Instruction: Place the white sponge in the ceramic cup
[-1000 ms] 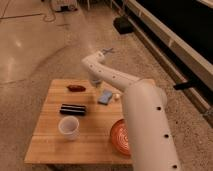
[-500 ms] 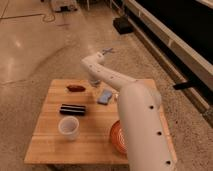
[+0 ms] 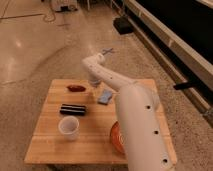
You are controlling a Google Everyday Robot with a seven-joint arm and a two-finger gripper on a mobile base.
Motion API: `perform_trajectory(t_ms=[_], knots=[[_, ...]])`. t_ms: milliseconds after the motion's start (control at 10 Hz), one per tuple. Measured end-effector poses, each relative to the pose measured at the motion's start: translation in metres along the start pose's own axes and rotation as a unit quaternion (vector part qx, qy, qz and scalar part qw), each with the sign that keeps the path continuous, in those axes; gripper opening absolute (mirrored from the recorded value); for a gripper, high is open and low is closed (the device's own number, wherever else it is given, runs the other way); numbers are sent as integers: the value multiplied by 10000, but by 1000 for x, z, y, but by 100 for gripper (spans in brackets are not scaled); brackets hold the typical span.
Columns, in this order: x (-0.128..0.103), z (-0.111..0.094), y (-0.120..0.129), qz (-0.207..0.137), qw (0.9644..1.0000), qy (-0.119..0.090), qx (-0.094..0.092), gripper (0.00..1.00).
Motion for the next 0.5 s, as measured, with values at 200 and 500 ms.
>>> perform_trajectory(t_ms=[200,500], knots=[[2,-4,6,3,10000,-14,4,65],[22,-19,28,54,10000,-36,54,65]])
